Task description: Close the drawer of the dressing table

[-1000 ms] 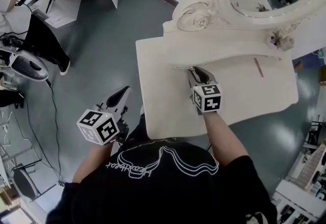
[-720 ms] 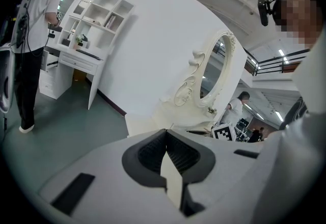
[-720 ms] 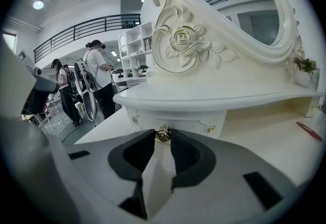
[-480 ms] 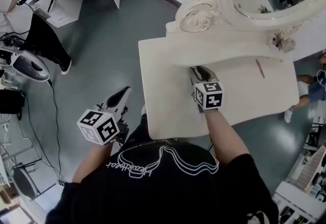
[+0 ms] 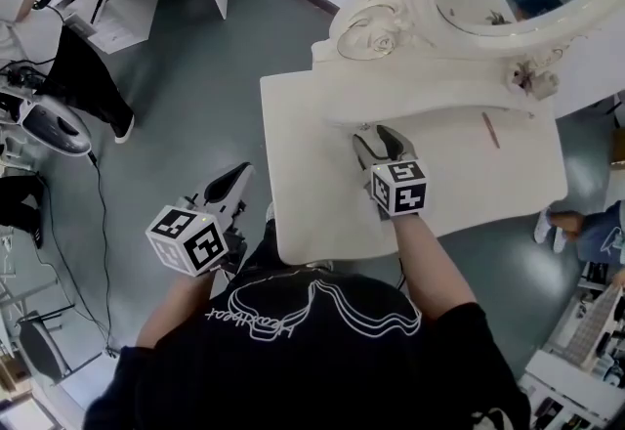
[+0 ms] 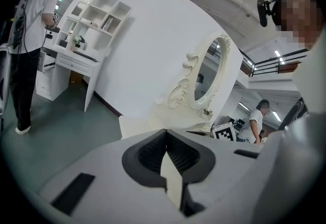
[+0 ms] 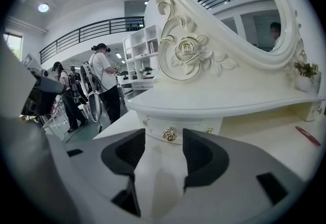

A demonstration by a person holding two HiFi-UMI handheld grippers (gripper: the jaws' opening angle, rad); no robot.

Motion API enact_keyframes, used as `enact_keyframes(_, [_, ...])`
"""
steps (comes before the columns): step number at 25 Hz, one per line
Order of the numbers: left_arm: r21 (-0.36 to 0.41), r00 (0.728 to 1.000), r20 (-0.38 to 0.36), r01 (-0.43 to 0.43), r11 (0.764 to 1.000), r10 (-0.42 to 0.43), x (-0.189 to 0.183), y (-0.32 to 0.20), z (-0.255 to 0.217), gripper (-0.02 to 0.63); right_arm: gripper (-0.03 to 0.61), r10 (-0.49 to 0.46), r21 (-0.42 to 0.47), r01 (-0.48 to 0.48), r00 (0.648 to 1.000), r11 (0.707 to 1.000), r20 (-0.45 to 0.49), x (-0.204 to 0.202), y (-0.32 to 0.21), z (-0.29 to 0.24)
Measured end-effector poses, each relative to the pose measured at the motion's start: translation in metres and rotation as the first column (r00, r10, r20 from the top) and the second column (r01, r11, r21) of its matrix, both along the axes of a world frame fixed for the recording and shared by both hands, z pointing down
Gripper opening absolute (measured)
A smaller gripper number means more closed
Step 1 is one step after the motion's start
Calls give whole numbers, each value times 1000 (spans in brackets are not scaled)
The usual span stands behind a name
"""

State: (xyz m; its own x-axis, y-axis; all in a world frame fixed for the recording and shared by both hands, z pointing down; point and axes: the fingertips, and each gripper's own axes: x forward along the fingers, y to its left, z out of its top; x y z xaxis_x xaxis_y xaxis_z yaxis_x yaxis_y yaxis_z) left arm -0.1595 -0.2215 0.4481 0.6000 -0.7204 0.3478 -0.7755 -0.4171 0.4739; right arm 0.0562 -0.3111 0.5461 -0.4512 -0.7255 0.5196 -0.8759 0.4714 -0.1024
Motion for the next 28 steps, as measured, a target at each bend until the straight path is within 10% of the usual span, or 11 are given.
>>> enact_keyframes(11, [77,997,-35,-67,995,70,44,24,-34,3,219,-221,147,200,964,969,147,-4,74,-98])
enact_keyframes(19, [188,988,-13,-146,971,151,84,53,-73,3,105,-370,285,310,910,907,186,-5,133,-170])
enact_keyframes(28, [262,972,-1,-227,938,235,117,84,-102,3,3,-374,315,286,889,905,265,9,162,-200])
